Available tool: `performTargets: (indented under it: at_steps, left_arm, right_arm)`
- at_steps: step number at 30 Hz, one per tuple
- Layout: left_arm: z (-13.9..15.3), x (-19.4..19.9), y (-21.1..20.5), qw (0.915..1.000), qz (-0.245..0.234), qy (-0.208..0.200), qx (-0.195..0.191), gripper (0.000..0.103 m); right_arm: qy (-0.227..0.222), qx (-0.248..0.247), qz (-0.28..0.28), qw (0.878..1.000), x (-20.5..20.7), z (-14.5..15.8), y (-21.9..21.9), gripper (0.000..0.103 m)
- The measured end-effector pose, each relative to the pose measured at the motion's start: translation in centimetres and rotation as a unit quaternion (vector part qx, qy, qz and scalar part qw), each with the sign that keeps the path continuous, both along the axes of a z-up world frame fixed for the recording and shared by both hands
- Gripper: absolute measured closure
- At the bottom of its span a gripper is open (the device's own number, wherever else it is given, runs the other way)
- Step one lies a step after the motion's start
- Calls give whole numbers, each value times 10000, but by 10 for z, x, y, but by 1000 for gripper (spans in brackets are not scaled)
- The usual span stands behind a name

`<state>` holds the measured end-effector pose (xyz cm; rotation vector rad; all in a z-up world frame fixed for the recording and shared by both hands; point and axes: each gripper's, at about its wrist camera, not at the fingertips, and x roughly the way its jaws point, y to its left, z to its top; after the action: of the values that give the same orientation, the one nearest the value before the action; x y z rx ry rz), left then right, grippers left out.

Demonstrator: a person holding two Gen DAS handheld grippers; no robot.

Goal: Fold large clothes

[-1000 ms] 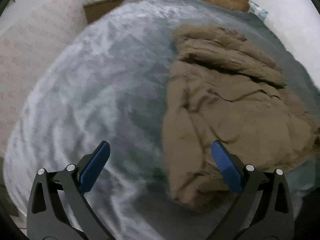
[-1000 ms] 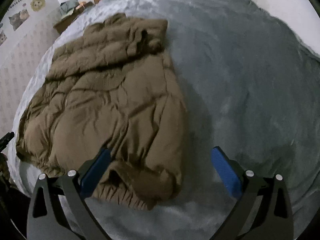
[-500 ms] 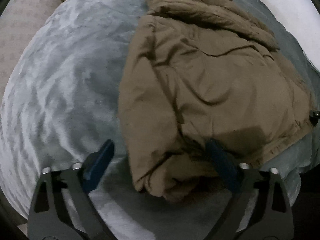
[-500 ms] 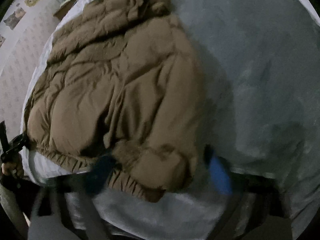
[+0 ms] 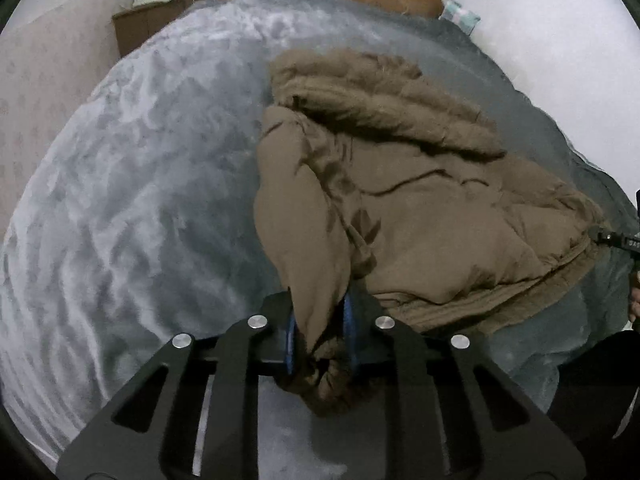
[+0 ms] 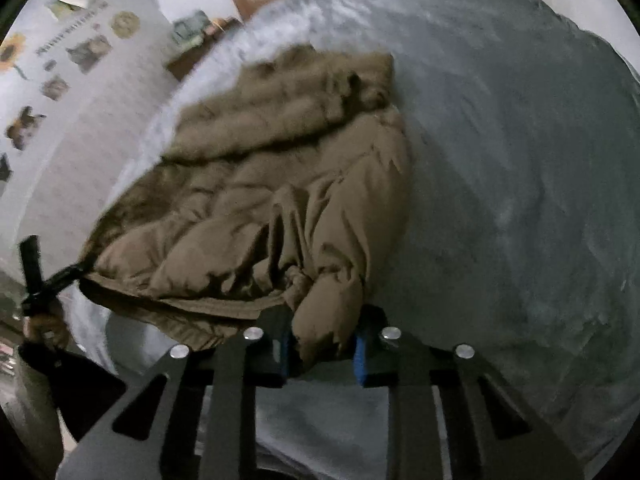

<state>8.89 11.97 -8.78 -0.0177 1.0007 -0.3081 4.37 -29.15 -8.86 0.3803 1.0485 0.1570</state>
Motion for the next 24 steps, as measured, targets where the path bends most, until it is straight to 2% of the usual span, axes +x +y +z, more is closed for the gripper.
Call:
performTargets:
  at_steps: [6, 11, 13, 17, 20, 24]
  left_arm:
    - [54, -31, 10, 9990, -51, -436, -100, 88]
    - [99, -72, 26, 9959, 28, -879, -211, 88]
    - [112, -75, 28, 9946, 30, -994, -306, 88]
    - [113, -32, 36, 9943, 243, -933, -465, 88]
    - [111, 21, 38, 9927, 570, -871, -603, 88]
    - [106, 90, 17, 9899, 872, -962, -575, 88]
  right_arm:
    - [-404, -115, 181, 9990, -35, 39, -1, 83]
    - [-891, 139, 74, 9959, -68, 78, -14, 84]
    - [-1108, 175, -39, 9937, -71, 94, -17, 84]
    - [-1308, 397, -324, 9901, -44, 104, -30, 83]
    - [-1237, 637, -593, 9885, 8, 93, -39, 83]
    - [-1195, 439, -892, 9878, 71, 78, -37, 84]
